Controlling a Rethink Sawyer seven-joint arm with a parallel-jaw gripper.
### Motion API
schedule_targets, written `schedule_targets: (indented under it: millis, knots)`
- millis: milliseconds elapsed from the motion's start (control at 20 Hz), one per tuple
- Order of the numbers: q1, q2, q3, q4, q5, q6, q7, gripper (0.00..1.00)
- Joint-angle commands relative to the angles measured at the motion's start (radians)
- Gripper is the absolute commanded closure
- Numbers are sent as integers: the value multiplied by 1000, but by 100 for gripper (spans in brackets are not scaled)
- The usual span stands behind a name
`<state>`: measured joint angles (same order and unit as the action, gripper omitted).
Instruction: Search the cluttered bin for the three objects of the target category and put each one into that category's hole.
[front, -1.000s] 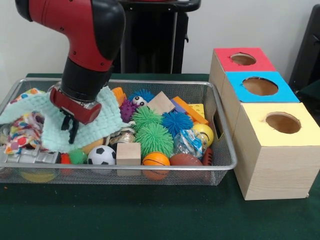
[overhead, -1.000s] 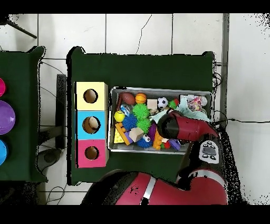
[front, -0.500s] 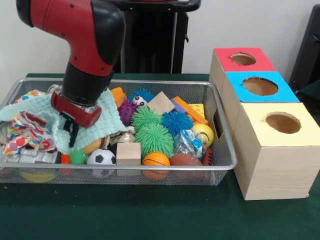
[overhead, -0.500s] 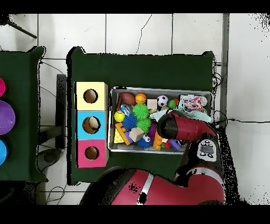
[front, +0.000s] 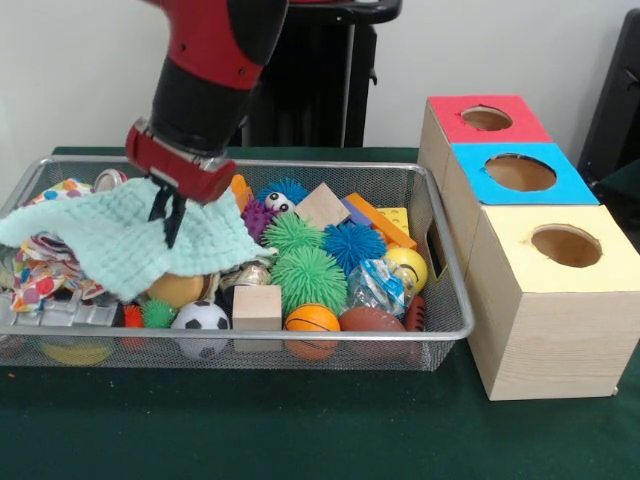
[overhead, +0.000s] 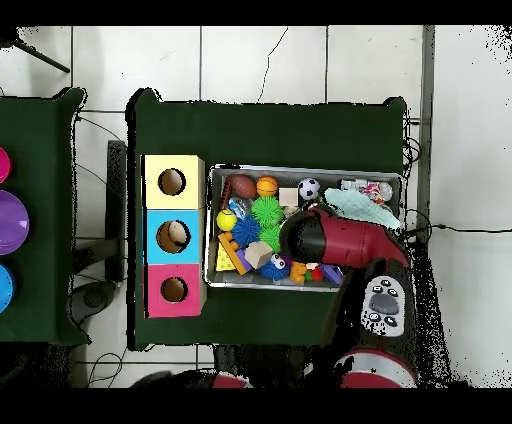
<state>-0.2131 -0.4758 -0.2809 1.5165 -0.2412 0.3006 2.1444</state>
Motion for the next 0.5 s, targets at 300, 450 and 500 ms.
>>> schedule_targets:
  millis: [300, 450, 500]
  knots:
    - [18, -114, 160, 44, 135, 268, 72, 100]
    - [26, -112, 178, 56, 168, 280, 91, 100]
    - [30, -109, 179, 57, 175, 282, 95, 100]
